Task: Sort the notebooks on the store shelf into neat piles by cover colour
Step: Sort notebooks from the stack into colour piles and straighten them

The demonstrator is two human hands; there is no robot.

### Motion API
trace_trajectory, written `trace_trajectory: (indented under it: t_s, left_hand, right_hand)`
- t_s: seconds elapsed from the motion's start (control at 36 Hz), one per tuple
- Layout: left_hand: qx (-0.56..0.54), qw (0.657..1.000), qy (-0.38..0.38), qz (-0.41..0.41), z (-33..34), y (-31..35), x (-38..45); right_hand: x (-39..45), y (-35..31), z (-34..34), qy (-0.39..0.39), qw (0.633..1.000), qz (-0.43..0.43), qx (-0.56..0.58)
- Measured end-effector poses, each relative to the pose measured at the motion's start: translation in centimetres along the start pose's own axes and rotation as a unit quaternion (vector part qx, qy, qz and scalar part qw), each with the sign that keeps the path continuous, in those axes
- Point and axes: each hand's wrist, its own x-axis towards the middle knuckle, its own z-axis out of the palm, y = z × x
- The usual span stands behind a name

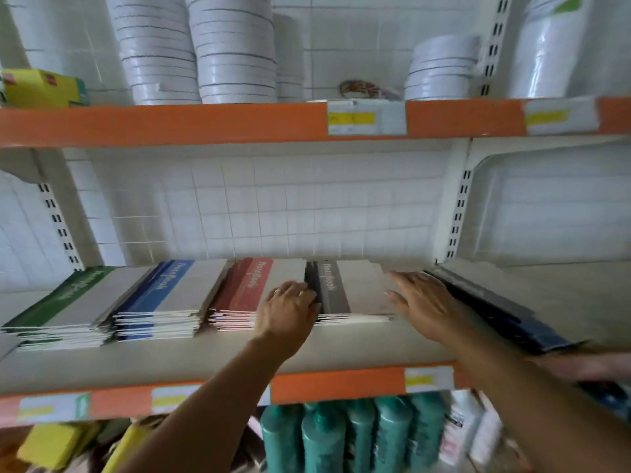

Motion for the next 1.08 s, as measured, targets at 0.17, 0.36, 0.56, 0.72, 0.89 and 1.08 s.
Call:
trace_trajectory:
  t_s: [0.17,0.36,0.56,0.72,0.89,1.08]
  left_hand:
    - [-0.03,0.999,0.008,0.033,2.8,10.0,1.6]
    - [-0.064,0.997,0.009,0.032,5.4,20.0,2.2]
    - [-0.05,0.997,-0.029,0.049,6.5,25.4,3.7]
    - [-0.054,0.995,-0.04,0.071,7.5,27.6,5.2]
    - [-0.052,0.992,-0.067,0.095,9.0,28.3,6.6]
    - [-0.071,0.989,-0.092,0.093,10.3,29.0,7.9]
  right_hand:
    - [-4.6,10.3,-2.7,-0.002,0.999,0.05,-0.023]
    - [-7.9,19.1,-4.4,-0.085,0.993,0.084,-0.018]
    - [-8.4,22.3,-4.6,-0.181,0.98,0.083,-0.005]
    - [-7.5,22.7,-4.1,-0.189,0.979,0.07,0.015]
    - [-5.8,22.6,-3.7,-0.208,0.975,0.078,0.035]
    - [-4.2,22.7,-3.2,-0.232,0.969,0.082,0.035]
